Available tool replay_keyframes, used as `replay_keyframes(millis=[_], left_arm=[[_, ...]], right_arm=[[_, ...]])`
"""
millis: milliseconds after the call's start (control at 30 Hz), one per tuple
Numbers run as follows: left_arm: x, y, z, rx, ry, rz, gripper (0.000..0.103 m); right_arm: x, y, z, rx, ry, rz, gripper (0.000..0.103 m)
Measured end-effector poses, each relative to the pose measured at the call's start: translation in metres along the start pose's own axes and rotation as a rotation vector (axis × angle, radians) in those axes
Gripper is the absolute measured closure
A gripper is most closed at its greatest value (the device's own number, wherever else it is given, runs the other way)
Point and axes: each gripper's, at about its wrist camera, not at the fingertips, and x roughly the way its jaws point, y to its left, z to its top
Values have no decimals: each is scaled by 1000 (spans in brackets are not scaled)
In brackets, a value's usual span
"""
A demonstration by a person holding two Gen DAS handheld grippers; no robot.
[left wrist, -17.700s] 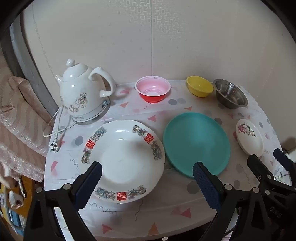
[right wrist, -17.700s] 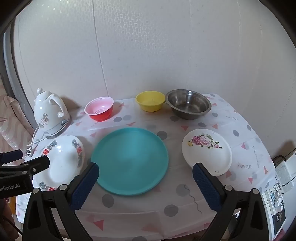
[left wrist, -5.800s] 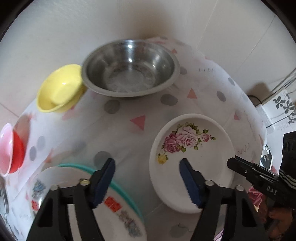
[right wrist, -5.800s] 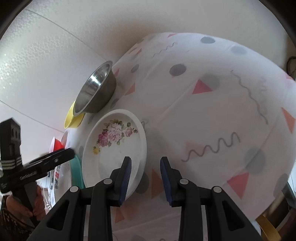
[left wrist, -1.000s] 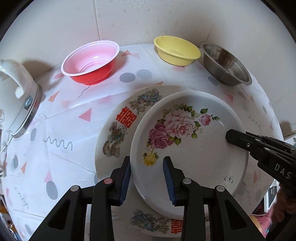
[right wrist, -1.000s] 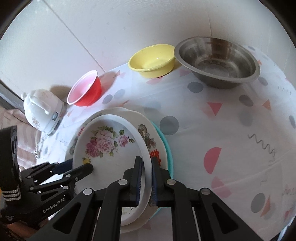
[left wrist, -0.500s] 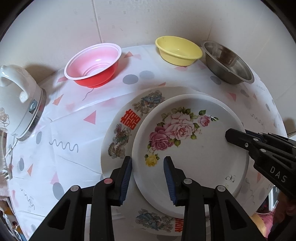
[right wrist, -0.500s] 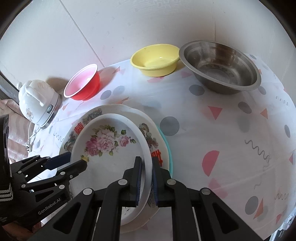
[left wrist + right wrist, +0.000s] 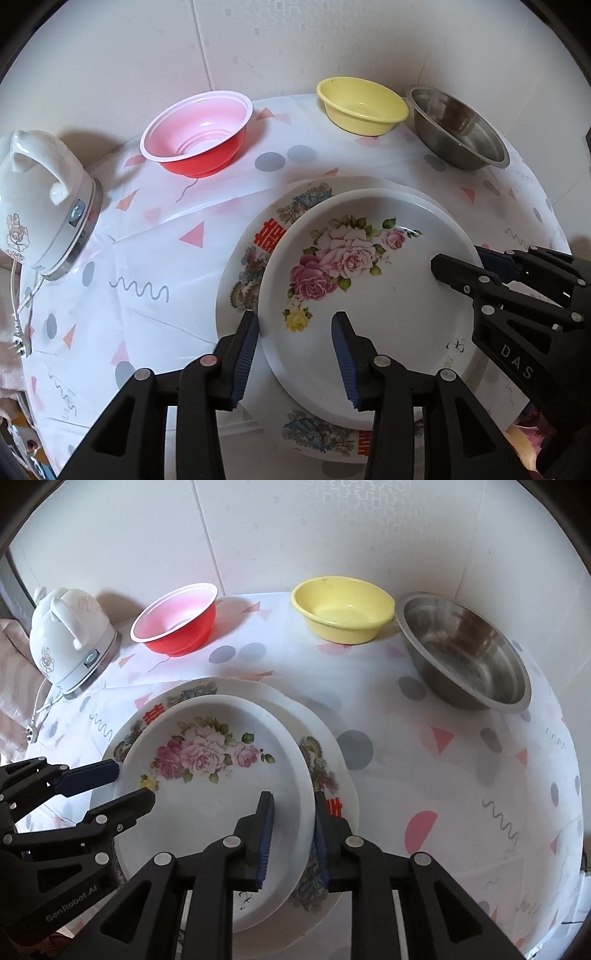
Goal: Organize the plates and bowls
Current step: 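Lower the rose plate into the white bowl on the teal plate, then open both grippers and withdraw them from the stack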
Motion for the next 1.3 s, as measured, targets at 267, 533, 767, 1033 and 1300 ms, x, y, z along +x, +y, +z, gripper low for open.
replay_keyframes(millis=[267,533,767,1033,1300], left_arm=[[-1,1,0,-22,13,-21,50],[-3,5,3,-57,21,-38,44],[-7,5,6,-62,13,-42,43],[-14,6,17,-67,-9,-51,37],[-13,-3,25,-45,9,-76,27]], right_arm=[[0,1,1,-27,9,-17,80],[-1,11,0,-123,2,-107,77],[-5,-1,1,-47,-4,-64,76],[-20,-20,7,67,-40,-4,76],[-26,-39,5,167,-66,34,76]])
